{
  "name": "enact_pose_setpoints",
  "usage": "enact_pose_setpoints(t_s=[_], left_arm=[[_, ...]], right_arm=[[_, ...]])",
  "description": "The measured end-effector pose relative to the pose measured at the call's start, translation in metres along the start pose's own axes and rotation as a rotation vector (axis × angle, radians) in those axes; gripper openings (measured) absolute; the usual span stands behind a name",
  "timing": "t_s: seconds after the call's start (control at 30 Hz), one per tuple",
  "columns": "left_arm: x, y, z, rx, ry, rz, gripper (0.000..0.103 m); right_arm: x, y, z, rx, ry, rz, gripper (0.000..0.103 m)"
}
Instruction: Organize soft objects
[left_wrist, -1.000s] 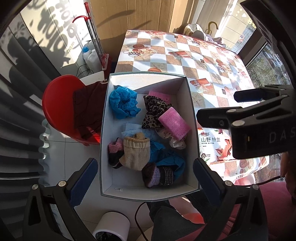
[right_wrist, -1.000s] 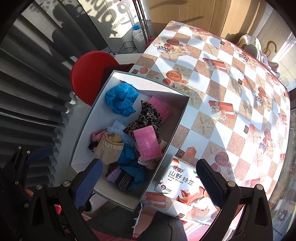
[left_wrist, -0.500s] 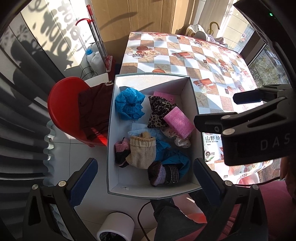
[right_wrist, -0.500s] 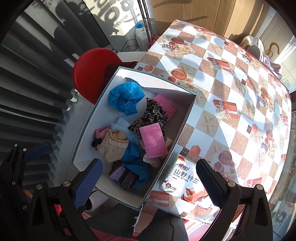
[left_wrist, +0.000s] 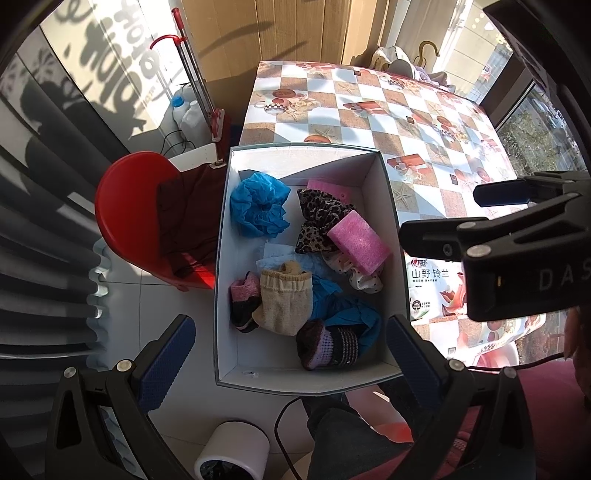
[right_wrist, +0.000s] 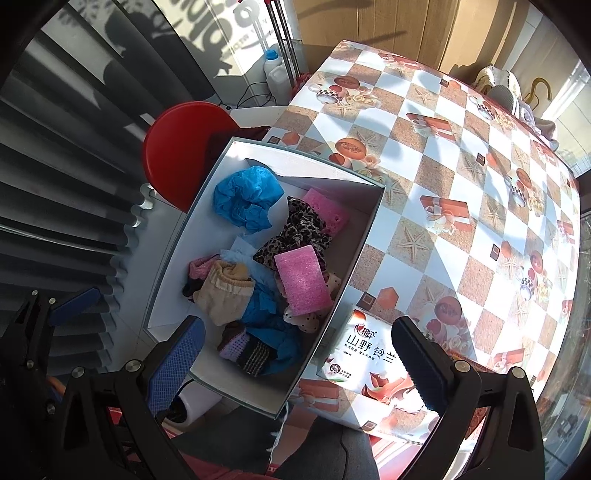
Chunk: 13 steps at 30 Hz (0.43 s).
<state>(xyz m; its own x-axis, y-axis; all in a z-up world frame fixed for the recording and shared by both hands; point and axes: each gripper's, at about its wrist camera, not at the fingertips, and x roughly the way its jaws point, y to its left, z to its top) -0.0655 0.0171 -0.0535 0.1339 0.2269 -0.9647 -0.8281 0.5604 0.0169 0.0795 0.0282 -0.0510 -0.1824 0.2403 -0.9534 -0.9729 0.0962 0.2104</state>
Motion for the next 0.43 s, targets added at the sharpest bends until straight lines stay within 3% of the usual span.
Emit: enact_pose_setpoints(t_s=[0.33,0.43], left_arm=[[0.000,-0.001,-0.001,0.000,-0.005,0.000,0.103],[-0.011,0.002,-0.002,-0.007,-0.064,-0.048,0.103]], right_arm=[[-0.001,-0.001,-0.003,0.009,0.002,0.000,0.102],[-0.002,-0.003,-0.004,0.015,0.000,-0.001,0.102]])
